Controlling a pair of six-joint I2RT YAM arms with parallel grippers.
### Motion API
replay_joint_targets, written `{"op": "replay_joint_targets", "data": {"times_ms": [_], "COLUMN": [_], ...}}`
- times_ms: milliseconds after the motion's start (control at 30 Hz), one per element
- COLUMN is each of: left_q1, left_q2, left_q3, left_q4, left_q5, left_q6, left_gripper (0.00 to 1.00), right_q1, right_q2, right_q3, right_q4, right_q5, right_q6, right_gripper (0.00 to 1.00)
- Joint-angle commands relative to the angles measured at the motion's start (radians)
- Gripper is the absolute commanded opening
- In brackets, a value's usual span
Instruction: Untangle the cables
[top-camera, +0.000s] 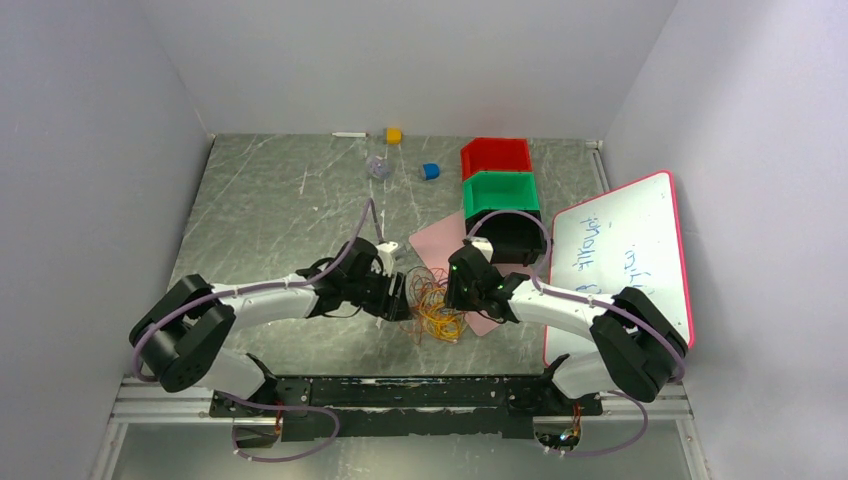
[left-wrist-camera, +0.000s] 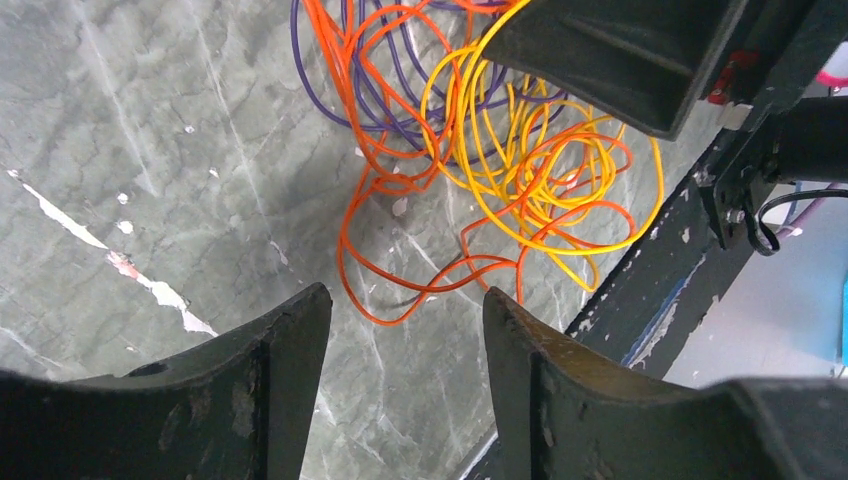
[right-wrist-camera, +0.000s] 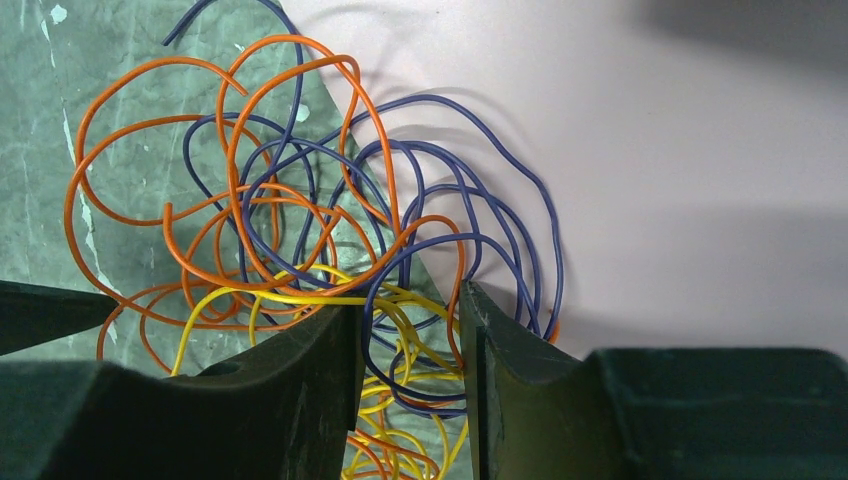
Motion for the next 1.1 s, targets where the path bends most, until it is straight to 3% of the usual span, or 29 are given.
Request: {"op": "replay_joint_targets", "data": {"times_ms": [0, 200, 367, 600, 800, 1067], "left_q1": [-0.02, -0.035, -0.04, -0.041, -0.04, -0.039], "left_q2": [0.025, 0.073, 0.123, 0.116, -0.006, -0.232], "left_q3": [-0.024, -0.029, -0.015, 0.003, 0.038, 0.097], "left_q4": [0.039, 0.083, 0.103, 0.067, -0.066, -0.275], "left_q5": [-0.035, -0.026, -0.016, -0.065, -0.189, -0.408], "left_q6": [0.009, 0.008, 0.006, 0.011, 0.025, 0.049], "left_gripper": [0.61, 0.56, 0.45, 0.07, 0.07, 0.07], "right_q1": [-0.002, -0.002, -0.002, -0.001, -0.001, 0.001], "right_q2": [0.025, 0.028, 0.028, 0.021, -0.059, -0.163], "right_q3": [-0.006, -0.009, -0.008, -0.007, -0.041, -0.021], "right_q4": [-0.018, -0.012, -0.012, -0.012, 0.06, 0.14], "right_q5": [-0.005, -0.007, -0.007, 0.001, -0.018, -0.079], "right_q6": [-0.012, -0.011, -0.011, -0.015, -0.028, -0.15], "right_gripper": [0.41, 0.41, 0.41, 0.41, 0.46, 0.59]}}
